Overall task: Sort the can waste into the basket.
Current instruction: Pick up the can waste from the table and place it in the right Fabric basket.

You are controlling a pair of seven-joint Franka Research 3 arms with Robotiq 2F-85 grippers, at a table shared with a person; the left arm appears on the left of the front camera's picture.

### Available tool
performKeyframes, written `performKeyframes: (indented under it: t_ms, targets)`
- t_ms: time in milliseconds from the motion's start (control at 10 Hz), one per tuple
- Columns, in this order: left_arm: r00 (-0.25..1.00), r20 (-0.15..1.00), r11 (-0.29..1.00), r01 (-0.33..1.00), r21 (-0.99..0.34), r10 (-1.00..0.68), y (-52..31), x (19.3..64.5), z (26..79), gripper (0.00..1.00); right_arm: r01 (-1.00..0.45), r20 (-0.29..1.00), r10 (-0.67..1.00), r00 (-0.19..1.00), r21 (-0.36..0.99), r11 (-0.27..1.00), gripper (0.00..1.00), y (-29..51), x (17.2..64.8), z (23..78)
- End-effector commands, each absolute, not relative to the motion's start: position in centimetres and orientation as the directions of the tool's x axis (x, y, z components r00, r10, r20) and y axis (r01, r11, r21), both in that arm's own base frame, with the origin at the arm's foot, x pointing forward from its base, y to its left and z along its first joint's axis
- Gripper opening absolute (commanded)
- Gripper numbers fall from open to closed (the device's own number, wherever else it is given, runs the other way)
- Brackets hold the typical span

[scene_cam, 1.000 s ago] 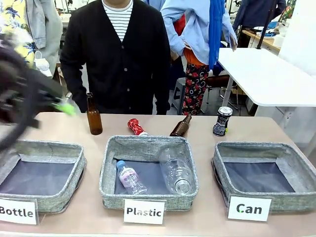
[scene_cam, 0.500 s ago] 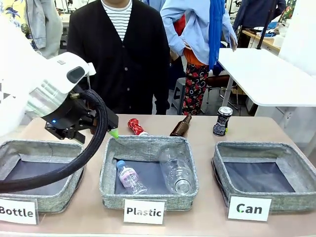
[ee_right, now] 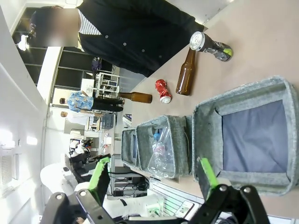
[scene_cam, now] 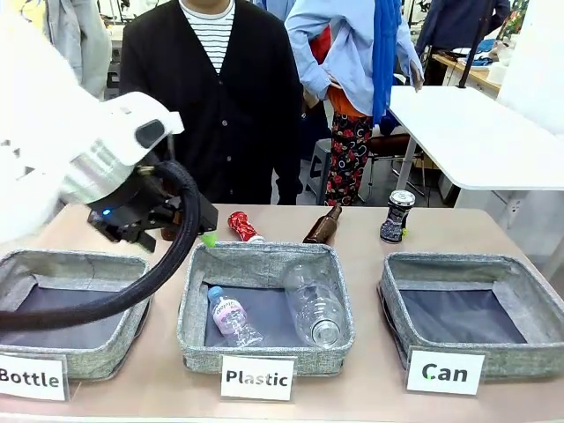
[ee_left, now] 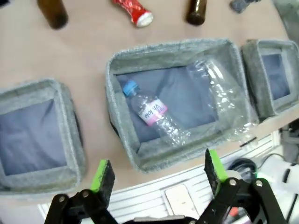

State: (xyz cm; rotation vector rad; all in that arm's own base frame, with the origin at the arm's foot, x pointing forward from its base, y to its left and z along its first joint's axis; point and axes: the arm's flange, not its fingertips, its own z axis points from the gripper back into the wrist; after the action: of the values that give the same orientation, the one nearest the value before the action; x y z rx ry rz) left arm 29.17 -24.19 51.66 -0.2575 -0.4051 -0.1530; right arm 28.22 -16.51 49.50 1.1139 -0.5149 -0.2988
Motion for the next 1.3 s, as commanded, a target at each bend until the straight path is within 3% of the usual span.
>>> performKeyframes:
  t_ms: [0, 200, 500, 700, 1000, 1200]
  targets:
    - [0.929, 0.335, 0.965, 0.218, -0.149, -0.158, -27.8, 36.4, 54.6, 1.00, -0.060, 0.271, -0.477, 0.836, 0.909, 0.411, 1.00, -16.6, 28.5, 49.6]
    - [0.940, 0.276, 0.959, 0.244, -0.141, -0.198, -30.2, 41.8, 55.2, 1.00, -0.060, 0.271, -0.477, 0.836, 0.909, 0.411, 1.00, -16.6, 28.5, 49.6]
    - [0.942, 0.279, 0.957, 0.238, -0.167, -0.185, -31.2, 45.9, 53.4, 1.00, -0.060, 0.271, -0.477, 0.836, 0.909, 0.411, 1.00, -16.6, 28.5, 49.6]
    - [0.922, 0.253, 0.881, 0.364, -0.303, -0.294, -26.8, 43.6, 54.5, 1.00, -0.060, 0.271, -0.477, 0.836, 0.909, 0.411, 1.00, -16.6, 28.5, 49.6]
    - [0.860, 0.373, 0.746, 0.495, -0.446, -0.348, -12.9, 36.2, 57.5, 1.00, -0.060, 0.271, -0.477, 0.836, 0.909, 0.411, 1.00, -16.6, 28.5, 49.6]
    - [0.839, 0.407, 0.665, 0.538, -0.517, -0.362, -4.7, 34.2, 57.3, 1.00, -0.060, 0.271, -0.477, 0.836, 0.909, 0.411, 1.00, -16.6, 28.5, 49.6]
